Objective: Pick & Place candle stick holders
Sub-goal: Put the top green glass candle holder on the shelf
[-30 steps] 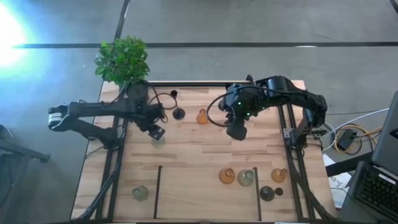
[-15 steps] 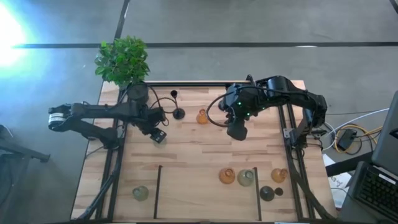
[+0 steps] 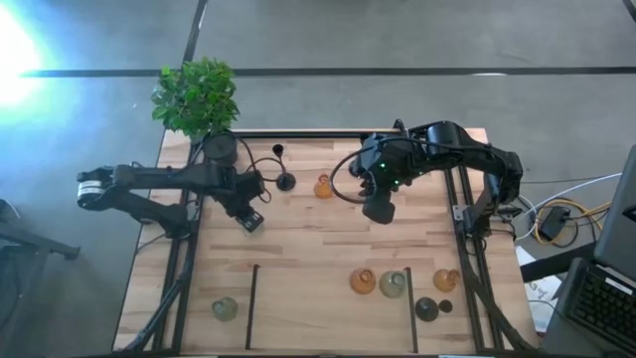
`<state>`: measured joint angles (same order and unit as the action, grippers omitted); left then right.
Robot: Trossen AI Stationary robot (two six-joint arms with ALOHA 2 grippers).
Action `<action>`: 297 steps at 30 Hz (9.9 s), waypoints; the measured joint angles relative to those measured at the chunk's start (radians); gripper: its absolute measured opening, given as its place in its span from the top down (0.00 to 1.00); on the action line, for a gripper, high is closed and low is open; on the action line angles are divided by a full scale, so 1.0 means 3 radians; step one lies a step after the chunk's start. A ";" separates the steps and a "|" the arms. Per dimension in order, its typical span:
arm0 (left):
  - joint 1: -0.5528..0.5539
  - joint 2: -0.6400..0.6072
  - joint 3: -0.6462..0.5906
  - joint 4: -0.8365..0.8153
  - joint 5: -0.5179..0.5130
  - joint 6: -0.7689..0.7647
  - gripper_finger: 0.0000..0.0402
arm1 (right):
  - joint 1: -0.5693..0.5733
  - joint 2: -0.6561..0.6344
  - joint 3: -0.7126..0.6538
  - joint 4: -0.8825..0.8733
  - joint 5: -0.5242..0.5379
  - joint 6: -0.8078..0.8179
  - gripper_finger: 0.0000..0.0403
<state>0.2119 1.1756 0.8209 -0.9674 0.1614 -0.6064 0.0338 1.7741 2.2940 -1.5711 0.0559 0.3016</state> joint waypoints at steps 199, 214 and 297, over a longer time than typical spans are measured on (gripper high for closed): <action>-0.1616 0.0750 0.0995 0.1976 0.0899 0.2396 1.00 | 0.0058 -0.0350 -0.0249 0.0000 0.0014 -0.0083 0.86; -0.1568 0.0950 0.1012 0.2343 0.0994 0.2459 1.00 | 0.0061 -0.0350 -0.0249 0.0000 0.0025 -0.0096 0.86; -0.1277 0.1342 0.1301 0.2780 0.1128 0.2447 1.00 | 0.0061 -0.0374 -0.0249 0.0000 0.0023 -0.0135 0.86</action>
<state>-0.1711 1.5783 1.2113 -0.1333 0.4998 0.1276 0.0521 1.6619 2.2192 -1.5711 0.0628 0.2611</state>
